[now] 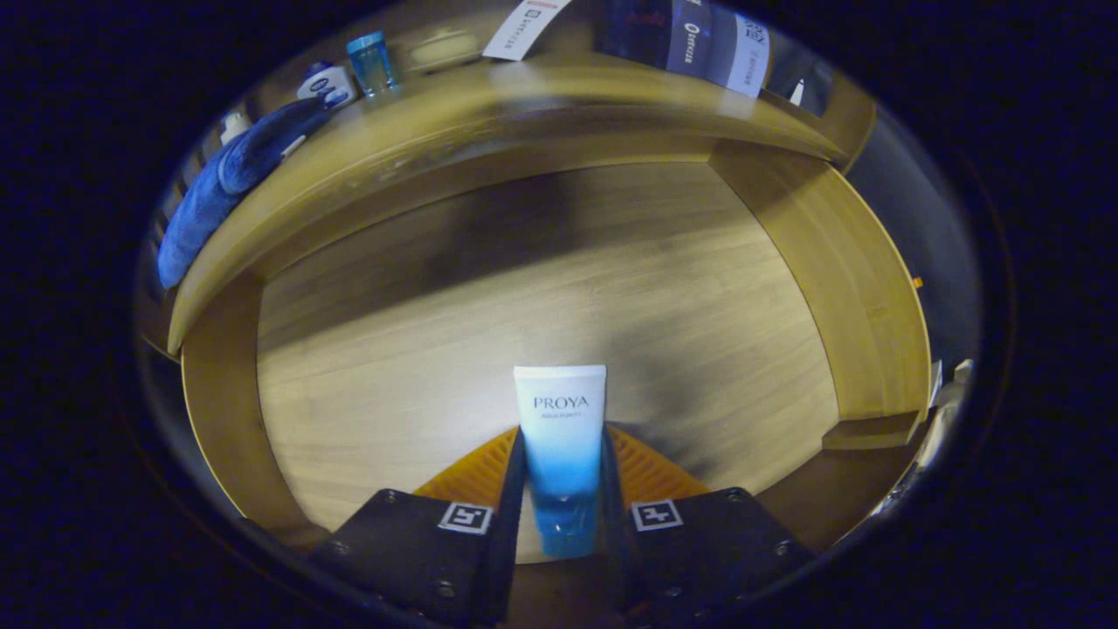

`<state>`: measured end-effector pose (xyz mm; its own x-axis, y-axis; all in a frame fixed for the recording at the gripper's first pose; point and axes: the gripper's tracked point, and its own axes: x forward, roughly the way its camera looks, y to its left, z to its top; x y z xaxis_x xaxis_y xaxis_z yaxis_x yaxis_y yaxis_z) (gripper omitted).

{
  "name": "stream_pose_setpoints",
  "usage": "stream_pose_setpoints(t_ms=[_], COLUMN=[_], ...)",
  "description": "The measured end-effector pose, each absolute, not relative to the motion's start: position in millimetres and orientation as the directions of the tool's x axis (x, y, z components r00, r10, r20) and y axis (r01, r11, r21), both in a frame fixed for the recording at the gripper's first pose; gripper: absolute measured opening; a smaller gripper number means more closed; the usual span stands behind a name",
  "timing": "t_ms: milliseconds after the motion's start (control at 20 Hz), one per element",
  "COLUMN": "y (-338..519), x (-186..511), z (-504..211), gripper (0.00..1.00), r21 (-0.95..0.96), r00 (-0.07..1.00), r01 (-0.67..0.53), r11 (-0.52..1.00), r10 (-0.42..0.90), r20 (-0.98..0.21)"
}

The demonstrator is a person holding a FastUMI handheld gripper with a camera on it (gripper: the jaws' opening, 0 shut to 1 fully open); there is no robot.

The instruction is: Pull open the drawer, take out the items inside it, and place them on the countertop above the cabinet.

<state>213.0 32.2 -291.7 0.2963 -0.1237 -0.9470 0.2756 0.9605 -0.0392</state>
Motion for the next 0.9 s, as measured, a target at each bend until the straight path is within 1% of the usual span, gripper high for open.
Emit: stream_pose_setpoints(t_ms=[200,450,700,900], y=[43.8,44.5,43.4,47.9], x=[226.5,229.5,258.0,303.9], z=[-256.3,-186.9,-130.2,-111.9], gripper=[0.43,0.43,0.43,0.43], r21=[0.034,-0.004,-0.036,-0.03], r00=[0.449,0.576,0.664,0.713], r01=[0.275,0.268,0.25,0.187], r11=[0.961,0.963,0.968,0.982], r10=[-0.097,-0.163,-0.198,-0.157], r20=[-0.888,-0.801,-0.721,-0.683])
